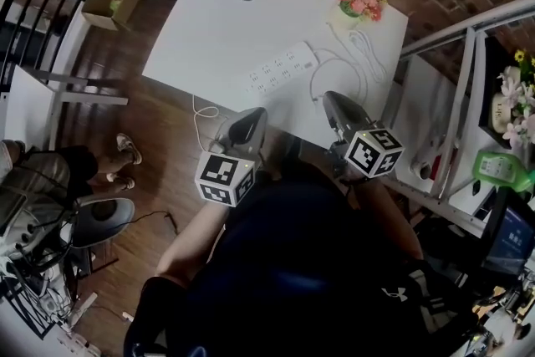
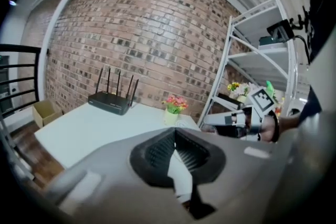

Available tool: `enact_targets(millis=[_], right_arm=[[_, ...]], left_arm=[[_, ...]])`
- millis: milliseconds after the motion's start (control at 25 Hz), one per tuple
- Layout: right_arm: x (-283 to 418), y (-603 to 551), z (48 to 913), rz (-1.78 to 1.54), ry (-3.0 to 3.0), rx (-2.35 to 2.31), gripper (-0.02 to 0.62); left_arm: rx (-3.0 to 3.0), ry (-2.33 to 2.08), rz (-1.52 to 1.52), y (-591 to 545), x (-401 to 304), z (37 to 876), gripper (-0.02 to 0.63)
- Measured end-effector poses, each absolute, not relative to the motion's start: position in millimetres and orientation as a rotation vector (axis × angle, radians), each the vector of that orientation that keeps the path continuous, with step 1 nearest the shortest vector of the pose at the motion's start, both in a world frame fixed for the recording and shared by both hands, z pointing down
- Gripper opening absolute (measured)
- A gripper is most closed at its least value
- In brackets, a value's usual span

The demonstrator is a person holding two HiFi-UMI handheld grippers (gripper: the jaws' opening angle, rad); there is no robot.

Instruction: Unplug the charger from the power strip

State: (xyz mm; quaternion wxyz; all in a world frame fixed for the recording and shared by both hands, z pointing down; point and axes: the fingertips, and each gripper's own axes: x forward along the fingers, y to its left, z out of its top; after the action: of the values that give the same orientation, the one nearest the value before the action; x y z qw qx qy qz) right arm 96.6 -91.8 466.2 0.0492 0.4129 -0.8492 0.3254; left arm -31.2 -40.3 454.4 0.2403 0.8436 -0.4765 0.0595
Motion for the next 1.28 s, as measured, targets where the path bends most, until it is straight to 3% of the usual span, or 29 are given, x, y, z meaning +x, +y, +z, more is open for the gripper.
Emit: enact_targets(millis=[440, 1280], right_arm=[[81, -90, 396, 0.433, -2.735, 1.289, 0.011], [78, -87, 402, 0.476, -2.721, 1.264, 0.011]], left_arm=[[2.433, -1.35, 0.051, -33, -37, 403, 0.006], [2.427, -1.319, 0.067, -35, -32, 408, 0.006]])
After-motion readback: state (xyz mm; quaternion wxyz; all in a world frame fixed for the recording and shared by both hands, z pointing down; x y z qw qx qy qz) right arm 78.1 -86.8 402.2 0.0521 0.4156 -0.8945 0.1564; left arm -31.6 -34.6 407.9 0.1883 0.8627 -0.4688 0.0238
